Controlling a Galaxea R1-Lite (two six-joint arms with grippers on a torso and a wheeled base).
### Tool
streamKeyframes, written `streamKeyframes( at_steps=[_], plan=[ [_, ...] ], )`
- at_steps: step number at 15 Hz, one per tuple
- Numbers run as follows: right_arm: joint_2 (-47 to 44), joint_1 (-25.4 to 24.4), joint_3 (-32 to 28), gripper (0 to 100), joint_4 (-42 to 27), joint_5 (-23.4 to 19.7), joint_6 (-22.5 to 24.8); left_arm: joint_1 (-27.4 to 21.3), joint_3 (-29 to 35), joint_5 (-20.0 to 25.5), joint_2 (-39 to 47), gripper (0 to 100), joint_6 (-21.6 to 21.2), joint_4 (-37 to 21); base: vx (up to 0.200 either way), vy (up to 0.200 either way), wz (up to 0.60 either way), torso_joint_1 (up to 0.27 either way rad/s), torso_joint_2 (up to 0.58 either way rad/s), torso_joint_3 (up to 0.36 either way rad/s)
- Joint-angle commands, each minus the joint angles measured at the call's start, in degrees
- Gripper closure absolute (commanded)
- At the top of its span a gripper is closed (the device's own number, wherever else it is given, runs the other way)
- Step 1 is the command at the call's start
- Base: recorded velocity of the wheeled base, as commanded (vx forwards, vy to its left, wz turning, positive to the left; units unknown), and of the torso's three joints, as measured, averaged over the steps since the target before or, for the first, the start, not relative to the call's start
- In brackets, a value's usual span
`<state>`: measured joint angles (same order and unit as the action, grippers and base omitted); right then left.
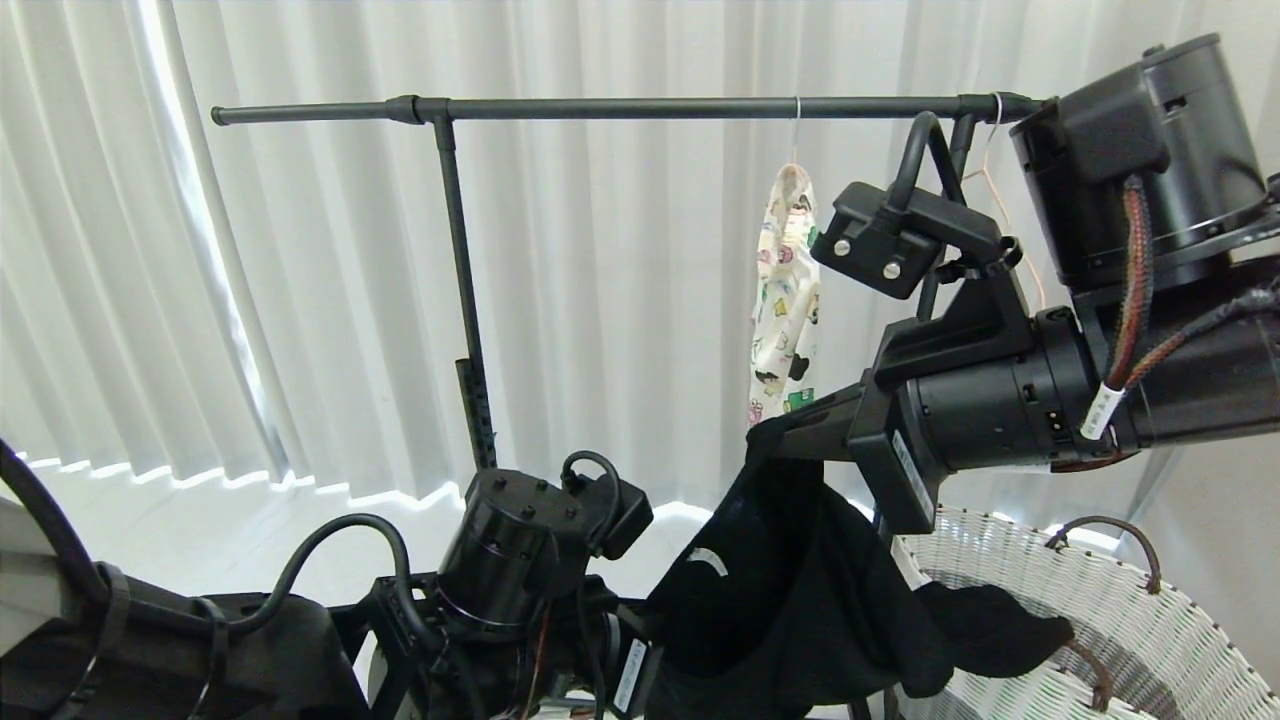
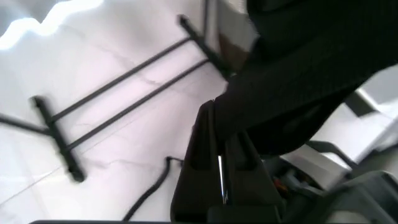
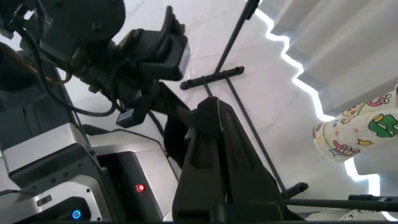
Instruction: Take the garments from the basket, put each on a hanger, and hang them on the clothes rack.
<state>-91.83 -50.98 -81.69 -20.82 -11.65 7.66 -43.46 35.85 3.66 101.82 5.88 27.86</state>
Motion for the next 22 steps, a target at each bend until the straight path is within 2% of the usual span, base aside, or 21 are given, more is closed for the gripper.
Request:
streamKeyframes(
  at_steps=[1, 2, 3, 4, 5, 7, 9, 10, 11, 13, 15, 18, 20, 22],
  plan=[
    [0.0, 0.9, 0.7, 100, 0.3, 0.4, -0.5, 0.9, -2.5, -2.9, -0.6, 100, -0.3, 6.3, 0.000, 0.000, 0.00, 0.000, 0.00, 0.000],
    [-0.7, 1.1, 1.0, 100, 0.5, 1.3, -0.8, 2.0, -3.4, -5.9, -1.5, 100, -1.7, 10.5, 0.000, 0.000, 0.00, 0.000, 0.00, 0.000],
    [-1.1, 1.5, 1.0, 100, 1.0, 2.3, -1.0, 3.7, -3.6, -8.2, -4.3, 100, -4.0, 10.9, 0.000, 0.000, 0.00, 0.000, 0.00, 0.000],
    [-1.6, 1.8, 1.1, 100, 1.9, 3.1, -1.0, 5.7, -3.2, -8.2, -7.4, 100, -5.0, 10.5, 0.000, 0.000, 0.00, 0.000, 0.00, 0.000],
    [-1.8, 2.4, 1.1, 100, 3.2, 3.9, -1.0, 7.7, -1.3, -8.1, -10.8, 100, -5.3, 6.9, 0.000, 0.000, 0.00, 0.000, 0.00, 0.000],
    [-1.5, 4.0, 1.0, 100, 4.1, 6.3, -0.9, 10.6, 7.6, -5.1, -18.5, 100, -5.3, -9.5, 0.000, 0.000, 0.00, 0.000, 0.00, 0.000],
    [0.2, 6.9, 0.9, 100, 4.1, 8.4, -0.8, 11.8, 21.2, 2.1, -23.5, 100, -5.3, -27.7, 0.000, 0.000, 0.00, 0.000, 0.00, 0.000],
    [0.8, 7.6, 0.8, 100, 4.1, 8.8, -0.8, 11.7, 25.4, 3.0, -23.9, 100, -5.3, -32.0, 0.000, 0.000, 0.00, 0.000, 0.00, 0.000],
    [2.4, 9.1, 0.7, 100, 4.0, 9.5, -0.8, 11.1, 34.5, 3.5, -23.4, 100, -5.4, -40.0, 0.000, 0.000, 0.00, 0.000, 0.00, 0.000],
    [5.1, 11.6, 0.7, 100, 3.9, 10.1, -0.7, 7.9, 46.2, 3.5, -21.7, 100, -5.4, -51.4, 0.000, 0.000, 0.00, 0.000, 0.00, 0.000],
    [6.4, 14.3, -0.7, 100, 3.8, 10.1, -0.6, 5.0, 55.0, 3.5, -20.1, 100, -5.4, -59.2, 0.000, 0.000, 0.00, 0.000, 0.00, 0.000],
    [6.4, 15.4, -5.8, 100, 1.7, 10.0, -0.6, 3.6, 58.2, 3.2, -18.8, 100, -5.8, -59.9, 0.000, 0.000, 0.00, 0.000, 0.00, 0.000],
    [6.5, 14.6, -10.2, 100, -1.4, 9.6, -0.3, 3.6, 57.6, 1.4, -19.0, 100, -13.1, -59.8, 0.000, 0.000, 0.00, 0.000, 0.00, 0.000],
    [7.5, 12.4, -11.0, 100, -3.1, 9.6, 0.3, 3.6, 57.4, -0.8, -19.1, 100, -17.9, -59.8, 0.000, 0.000, 0.00, 0.000, 0.00, 0.000]
  ],
)
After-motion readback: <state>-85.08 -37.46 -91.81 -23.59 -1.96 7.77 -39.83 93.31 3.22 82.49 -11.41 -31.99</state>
